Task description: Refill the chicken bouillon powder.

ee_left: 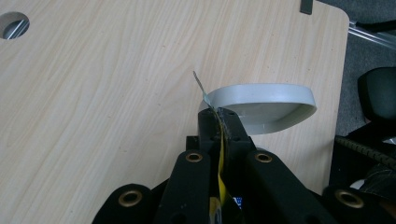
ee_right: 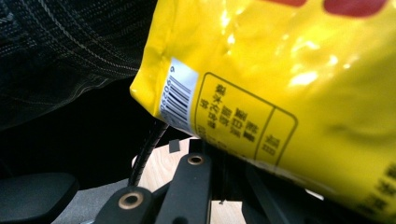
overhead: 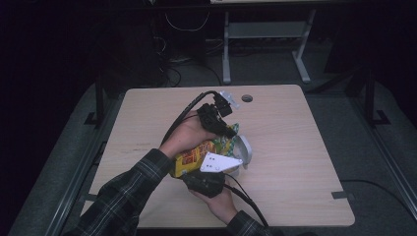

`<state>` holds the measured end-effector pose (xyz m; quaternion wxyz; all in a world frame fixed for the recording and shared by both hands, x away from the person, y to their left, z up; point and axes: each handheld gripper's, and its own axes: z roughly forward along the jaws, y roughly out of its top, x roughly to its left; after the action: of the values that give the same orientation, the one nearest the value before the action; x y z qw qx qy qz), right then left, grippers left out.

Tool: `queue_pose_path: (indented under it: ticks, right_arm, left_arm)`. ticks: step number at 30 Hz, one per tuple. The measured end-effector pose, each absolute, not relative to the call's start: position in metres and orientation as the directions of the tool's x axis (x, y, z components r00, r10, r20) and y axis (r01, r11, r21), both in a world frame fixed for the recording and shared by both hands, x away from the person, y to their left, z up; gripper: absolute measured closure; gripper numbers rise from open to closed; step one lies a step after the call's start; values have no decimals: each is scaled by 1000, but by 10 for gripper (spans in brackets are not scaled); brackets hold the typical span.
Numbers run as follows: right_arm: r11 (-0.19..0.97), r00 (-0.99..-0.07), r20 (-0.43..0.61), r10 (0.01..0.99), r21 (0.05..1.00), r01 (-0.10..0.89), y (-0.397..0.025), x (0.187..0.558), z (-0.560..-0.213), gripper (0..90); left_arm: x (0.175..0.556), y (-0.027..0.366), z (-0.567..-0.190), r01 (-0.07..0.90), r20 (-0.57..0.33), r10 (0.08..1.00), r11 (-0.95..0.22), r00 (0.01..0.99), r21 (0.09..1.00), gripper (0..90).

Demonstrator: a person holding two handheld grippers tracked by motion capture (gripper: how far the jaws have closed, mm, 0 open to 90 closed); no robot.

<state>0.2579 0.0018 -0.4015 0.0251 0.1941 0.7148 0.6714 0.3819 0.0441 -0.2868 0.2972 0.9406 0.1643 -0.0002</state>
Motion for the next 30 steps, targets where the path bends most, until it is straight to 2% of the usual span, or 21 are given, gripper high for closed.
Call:
queue_pose_path:
  ticks: [30]
  right_arm:
    - [12, -921, 235, 310, 968, 251, 2, 259, -401, 900]
  left_arm:
    - [383, 45, -289, 314, -107, 309, -765, 945, 563, 898]
